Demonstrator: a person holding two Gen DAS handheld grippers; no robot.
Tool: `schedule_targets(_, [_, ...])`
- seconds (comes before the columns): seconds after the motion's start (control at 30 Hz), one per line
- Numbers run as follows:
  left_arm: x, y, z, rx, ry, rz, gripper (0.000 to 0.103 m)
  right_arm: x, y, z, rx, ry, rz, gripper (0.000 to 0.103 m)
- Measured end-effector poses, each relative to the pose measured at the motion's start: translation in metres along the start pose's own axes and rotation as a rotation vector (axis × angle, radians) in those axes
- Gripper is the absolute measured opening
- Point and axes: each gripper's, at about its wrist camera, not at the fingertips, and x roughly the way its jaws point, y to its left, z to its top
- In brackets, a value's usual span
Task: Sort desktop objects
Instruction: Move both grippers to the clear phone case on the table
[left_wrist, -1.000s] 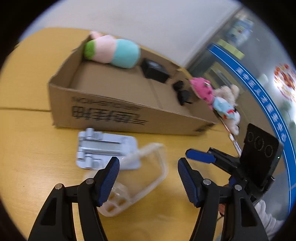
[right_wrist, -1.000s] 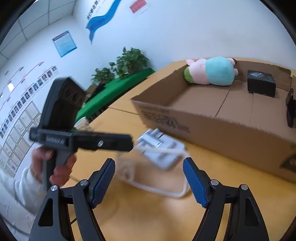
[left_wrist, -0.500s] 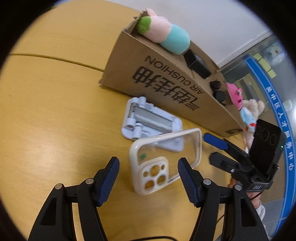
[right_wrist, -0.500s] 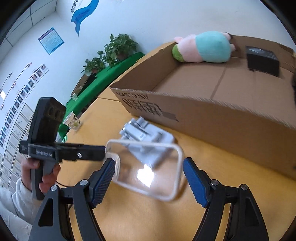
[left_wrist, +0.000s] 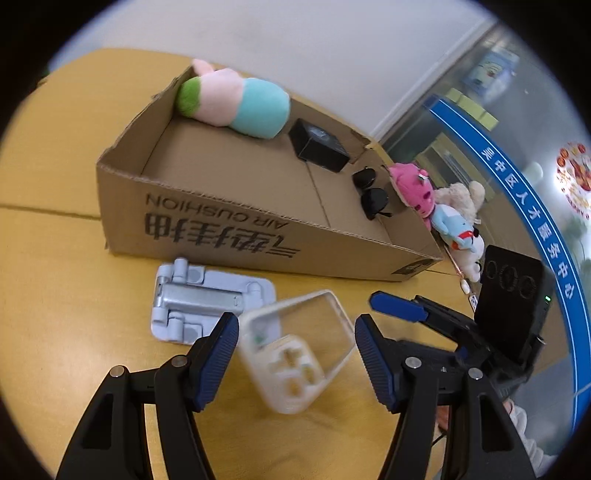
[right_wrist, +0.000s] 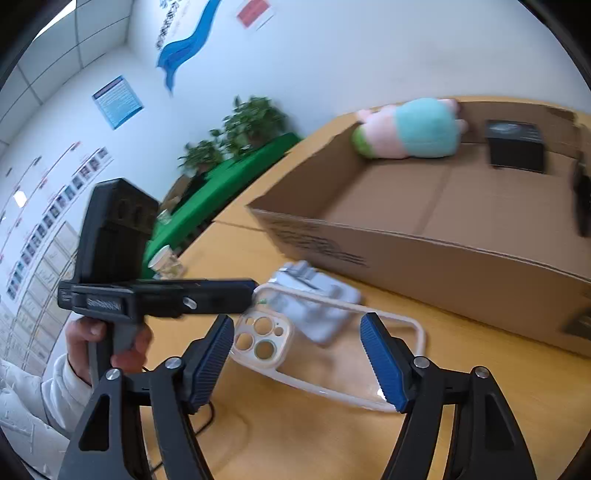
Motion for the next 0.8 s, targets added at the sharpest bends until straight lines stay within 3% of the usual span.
schedule_targets(0.2, [0.013, 0.020, -0.010, -0.092, 0.086, 0.047, 0.064, 0.004, -0.058, -0.008, 0.150, 0.112, -0.089, 0.077])
schedule_targets(0.43, [0.025, 0.032, -0.012, -0.170, 0.099, -0.021, 0.064, 0.028, -0.061, -0.007, 0.156, 0.156, -0.029, 0.077])
schedule_targets(0.57, [0.027, 0.021, -0.008, -0.133, 0.095, -0.023, 0.065, 0.025, -0.050, -0.001, 0.131, 0.117, -0.019, 0.075])
schedule_targets(0.67, [0.025, 0.015, -0.006, -0.121, 0.086, -0.070, 0.064, 0.014, -0.043, 0.002, 0.123, 0.070, 0.012, 0.073])
schedule_targets(0.8, [0.014, -0.009, -0.004, -0.025, 0.039, -0.096, 0.065, -0.004, -0.019, 0.002, 0.059, 0.009, 0.031, 0.072])
